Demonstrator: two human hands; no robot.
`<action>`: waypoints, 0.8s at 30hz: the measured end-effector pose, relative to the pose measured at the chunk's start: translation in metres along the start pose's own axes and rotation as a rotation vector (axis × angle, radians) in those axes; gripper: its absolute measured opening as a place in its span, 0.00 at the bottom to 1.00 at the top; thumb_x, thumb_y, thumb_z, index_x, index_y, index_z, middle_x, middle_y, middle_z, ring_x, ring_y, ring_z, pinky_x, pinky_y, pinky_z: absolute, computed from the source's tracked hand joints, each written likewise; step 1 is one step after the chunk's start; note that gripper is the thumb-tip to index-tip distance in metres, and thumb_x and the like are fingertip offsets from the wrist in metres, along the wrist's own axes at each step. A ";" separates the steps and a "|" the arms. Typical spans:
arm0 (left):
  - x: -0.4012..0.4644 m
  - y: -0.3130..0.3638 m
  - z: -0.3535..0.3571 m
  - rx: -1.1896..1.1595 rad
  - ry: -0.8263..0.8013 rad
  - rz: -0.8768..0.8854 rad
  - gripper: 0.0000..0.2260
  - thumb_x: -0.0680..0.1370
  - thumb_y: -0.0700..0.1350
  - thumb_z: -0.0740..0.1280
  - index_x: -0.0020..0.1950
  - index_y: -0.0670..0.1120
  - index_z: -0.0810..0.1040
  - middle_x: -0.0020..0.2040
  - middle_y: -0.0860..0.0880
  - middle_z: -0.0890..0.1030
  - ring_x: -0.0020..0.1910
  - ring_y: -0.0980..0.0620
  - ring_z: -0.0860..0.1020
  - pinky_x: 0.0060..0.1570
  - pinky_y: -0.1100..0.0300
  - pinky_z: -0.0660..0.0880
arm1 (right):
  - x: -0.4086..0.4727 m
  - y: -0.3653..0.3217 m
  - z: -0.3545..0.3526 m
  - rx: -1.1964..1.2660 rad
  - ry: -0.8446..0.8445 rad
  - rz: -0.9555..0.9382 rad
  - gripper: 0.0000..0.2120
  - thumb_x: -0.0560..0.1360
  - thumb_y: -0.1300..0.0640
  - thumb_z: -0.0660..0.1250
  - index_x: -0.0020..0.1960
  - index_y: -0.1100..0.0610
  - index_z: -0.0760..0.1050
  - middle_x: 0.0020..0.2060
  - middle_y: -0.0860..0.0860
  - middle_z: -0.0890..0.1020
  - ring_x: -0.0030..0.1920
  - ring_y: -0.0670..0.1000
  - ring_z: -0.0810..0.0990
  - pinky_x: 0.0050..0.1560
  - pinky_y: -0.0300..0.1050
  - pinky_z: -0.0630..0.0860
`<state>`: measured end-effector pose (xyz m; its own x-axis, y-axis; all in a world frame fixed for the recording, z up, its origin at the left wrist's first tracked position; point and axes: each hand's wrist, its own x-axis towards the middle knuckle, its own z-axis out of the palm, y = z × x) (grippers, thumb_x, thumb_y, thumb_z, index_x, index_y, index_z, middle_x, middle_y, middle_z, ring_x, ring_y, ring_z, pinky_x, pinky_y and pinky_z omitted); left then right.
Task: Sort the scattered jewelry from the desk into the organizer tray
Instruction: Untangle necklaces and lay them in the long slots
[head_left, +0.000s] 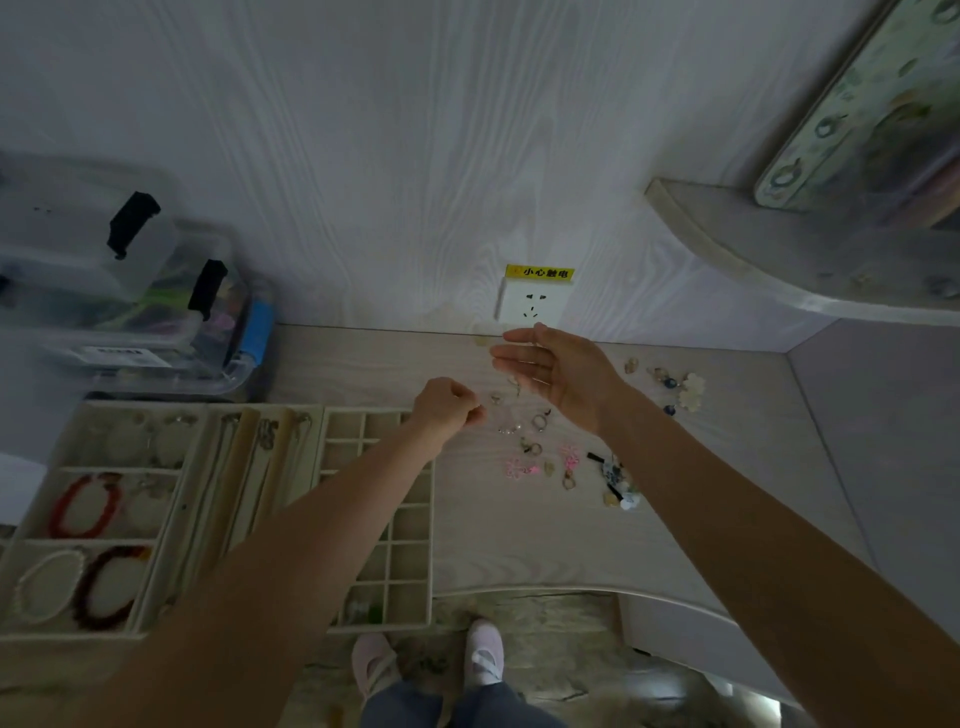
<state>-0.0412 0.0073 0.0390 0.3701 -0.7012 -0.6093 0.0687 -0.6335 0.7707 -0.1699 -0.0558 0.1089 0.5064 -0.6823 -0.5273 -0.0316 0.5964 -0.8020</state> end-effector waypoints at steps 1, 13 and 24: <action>-0.001 0.001 0.002 -0.064 -0.025 -0.024 0.08 0.78 0.32 0.58 0.42 0.39 0.73 0.41 0.42 0.79 0.37 0.53 0.77 0.49 0.58 0.77 | -0.001 0.000 0.000 -0.004 0.002 0.000 0.15 0.82 0.55 0.53 0.52 0.60 0.77 0.43 0.53 0.85 0.44 0.48 0.85 0.40 0.36 0.78; -0.027 0.022 0.004 0.093 -0.248 0.299 0.09 0.78 0.49 0.63 0.43 0.48 0.79 0.43 0.52 0.78 0.44 0.57 0.73 0.50 0.59 0.67 | -0.004 -0.002 -0.003 -0.022 0.060 -0.055 0.14 0.81 0.56 0.55 0.50 0.59 0.79 0.46 0.53 0.85 0.46 0.48 0.84 0.30 0.35 0.75; -0.043 0.045 -0.028 -0.553 -0.426 0.167 0.13 0.82 0.45 0.56 0.40 0.44 0.74 0.32 0.51 0.72 0.28 0.57 0.68 0.35 0.64 0.64 | -0.011 0.006 0.004 -0.453 0.025 0.065 0.23 0.82 0.44 0.47 0.55 0.53 0.77 0.48 0.52 0.85 0.49 0.46 0.83 0.28 0.39 0.56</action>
<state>-0.0285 0.0178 0.1050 0.0309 -0.9125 -0.4079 0.5440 -0.3270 0.7727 -0.1726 -0.0430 0.1112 0.4701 -0.6631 -0.5825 -0.4388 0.3970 -0.8061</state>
